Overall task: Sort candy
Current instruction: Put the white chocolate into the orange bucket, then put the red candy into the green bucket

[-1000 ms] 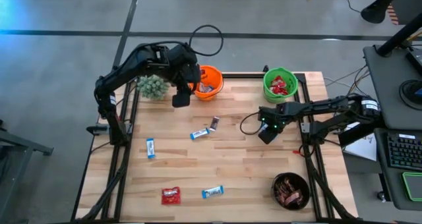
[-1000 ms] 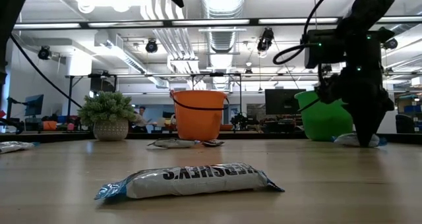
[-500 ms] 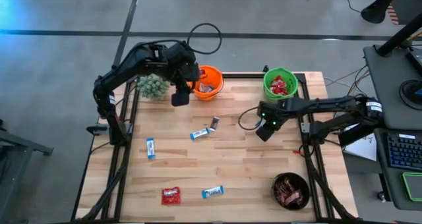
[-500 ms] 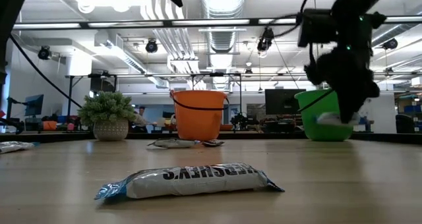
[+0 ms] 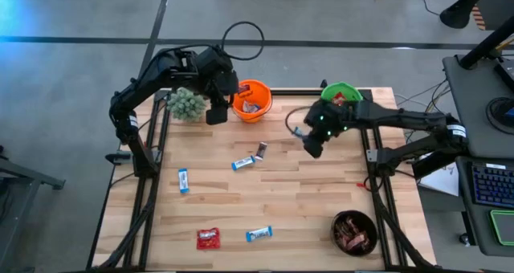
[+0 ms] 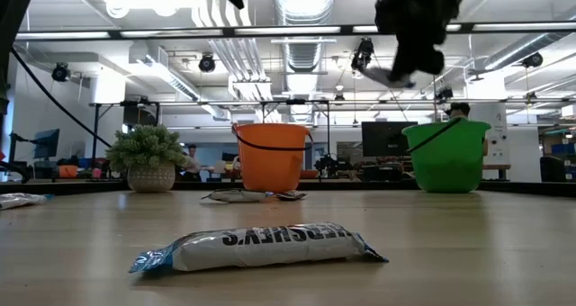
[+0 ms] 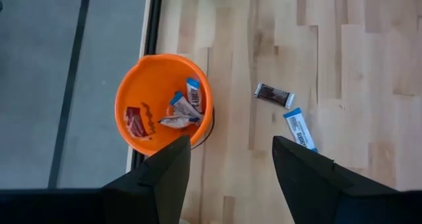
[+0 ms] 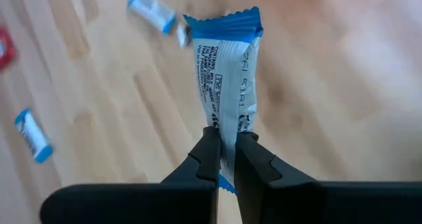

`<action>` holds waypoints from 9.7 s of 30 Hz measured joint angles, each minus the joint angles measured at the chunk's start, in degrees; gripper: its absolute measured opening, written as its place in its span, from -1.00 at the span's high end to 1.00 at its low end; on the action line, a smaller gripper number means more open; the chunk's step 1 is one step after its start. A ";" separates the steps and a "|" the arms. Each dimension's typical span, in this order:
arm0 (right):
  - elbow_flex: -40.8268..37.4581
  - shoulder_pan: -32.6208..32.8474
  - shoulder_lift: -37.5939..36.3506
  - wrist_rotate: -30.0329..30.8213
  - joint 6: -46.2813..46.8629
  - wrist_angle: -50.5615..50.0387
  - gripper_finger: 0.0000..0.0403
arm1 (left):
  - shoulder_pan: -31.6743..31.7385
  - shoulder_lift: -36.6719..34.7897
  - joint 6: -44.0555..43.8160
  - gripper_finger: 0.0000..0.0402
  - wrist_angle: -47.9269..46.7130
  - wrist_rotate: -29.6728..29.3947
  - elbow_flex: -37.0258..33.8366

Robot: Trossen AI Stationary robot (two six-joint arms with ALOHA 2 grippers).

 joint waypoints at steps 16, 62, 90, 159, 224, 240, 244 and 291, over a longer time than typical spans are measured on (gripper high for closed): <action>19.04 -14.78 9.32 1.25 -19.59 -0.24 0.95 | 5.22 0.00 -2.53 0.02 -0.02 -0.02 0.00; 58.99 -15.89 43.74 -5.39 -24.95 -0.87 0.58 | 9.34 -0.96 -0.02 0.02 -0.02 0.22 0.00; 59.09 -15.22 39.48 -4.93 -23.66 -19.37 0.32 | 7.86 -2.10 -9.85 0.02 -0.01 6.78 -5.49; 59.02 -10.07 25.97 -1.83 -2.43 -26.63 0.21 | -39.89 -12.48 -31.96 -0.03 13.10 15.49 -50.05; 59.02 -2.45 26.01 -1.86 5.31 -21.81 0.21 | -53.62 -12.44 -56.21 -0.03 57.47 7.72 -79.82; 59.02 0.21 26.01 -1.89 6.11 -21.73 0.21 | -57.39 -10.48 -62.99 -0.03 65.50 7.98 -83.58; 59.02 0.79 26.01 -1.85 6.75 -21.74 0.21 | -59.02 -6.68 -63.15 -0.03 65.62 8.30 -83.01; 59.02 2.69 25.64 -1.88 9.11 -21.75 0.21 | -60.26 -1.50 -58.66 1.00 63.46 8.20 -78.88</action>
